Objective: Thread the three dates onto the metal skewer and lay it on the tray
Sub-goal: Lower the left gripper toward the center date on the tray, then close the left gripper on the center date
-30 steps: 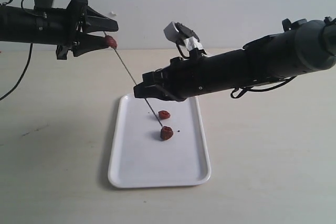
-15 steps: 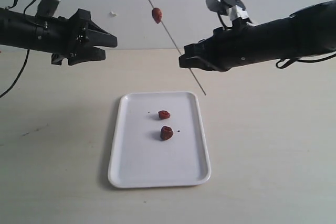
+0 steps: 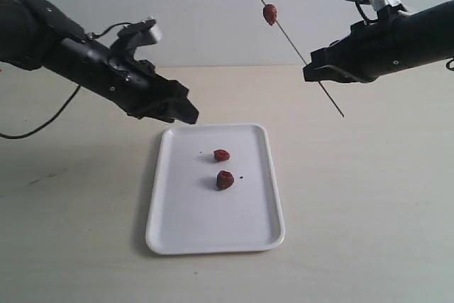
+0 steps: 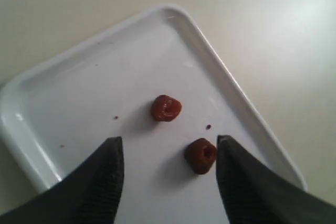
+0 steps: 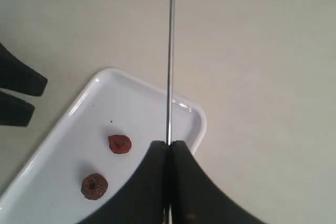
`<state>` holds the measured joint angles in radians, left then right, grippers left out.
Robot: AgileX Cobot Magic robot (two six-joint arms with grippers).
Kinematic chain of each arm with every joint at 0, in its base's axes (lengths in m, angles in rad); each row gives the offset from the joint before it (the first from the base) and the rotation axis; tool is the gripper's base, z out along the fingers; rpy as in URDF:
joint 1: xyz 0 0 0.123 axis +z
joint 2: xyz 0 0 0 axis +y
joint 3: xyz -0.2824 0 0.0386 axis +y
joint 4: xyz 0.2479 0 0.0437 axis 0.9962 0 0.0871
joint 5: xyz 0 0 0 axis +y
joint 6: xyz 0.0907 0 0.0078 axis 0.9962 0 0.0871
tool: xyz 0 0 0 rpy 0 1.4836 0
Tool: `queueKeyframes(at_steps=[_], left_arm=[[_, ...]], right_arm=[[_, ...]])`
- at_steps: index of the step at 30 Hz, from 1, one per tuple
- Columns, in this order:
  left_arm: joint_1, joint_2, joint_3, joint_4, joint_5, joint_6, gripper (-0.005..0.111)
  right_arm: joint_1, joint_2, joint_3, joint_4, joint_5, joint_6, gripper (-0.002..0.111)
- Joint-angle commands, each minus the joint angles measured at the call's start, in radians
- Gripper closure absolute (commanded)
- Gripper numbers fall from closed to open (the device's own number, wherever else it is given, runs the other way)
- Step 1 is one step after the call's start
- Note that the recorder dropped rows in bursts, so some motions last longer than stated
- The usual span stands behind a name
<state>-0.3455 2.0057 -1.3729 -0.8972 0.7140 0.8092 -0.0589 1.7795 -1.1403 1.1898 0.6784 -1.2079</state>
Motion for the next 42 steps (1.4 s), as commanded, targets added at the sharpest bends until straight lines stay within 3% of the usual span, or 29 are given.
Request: queueKeyframes(at_steps=[1,6,11,20,27,35,42], left_arm=[[-0.101,-0.004,0.001,0.123,-0.062,-0.201,0.054],[-0.221,-0.004,-0.03,0.405,-0.061,-0.461,0.054],[-0.296,-0.004,-0.085,0.666,-0.015,-0.72,0.054],[-0.324,-0.004,-0.162,0.717,0.153,-0.843,0.054],[-0.328,0.004,-0.166,0.728,0.172,-0.87,0.054],[-0.353,0.08,-0.291,0.738,0.262,-0.894,0.054],[-0.353,0.124,-0.294,0.766,0.276,-0.902,0.054]], right_arm=[[-0.007,-0.011,0.007,-0.004,0.01,0.004,0.108],[-0.007,-0.011,0.007,-0.001,0.007,0.004,0.108],[-0.007,-0.011,0.007,-0.001,0.034,0.006,0.108],[-0.007,-0.009,0.007,0.007,0.091,0.006,0.108],[-0.007,-0.009,0.007,0.007,0.097,0.006,0.108],[-0.005,-0.009,0.007,0.012,0.097,0.006,0.108],[-0.005,-0.009,0.007,0.013,0.097,0.006,0.108]])
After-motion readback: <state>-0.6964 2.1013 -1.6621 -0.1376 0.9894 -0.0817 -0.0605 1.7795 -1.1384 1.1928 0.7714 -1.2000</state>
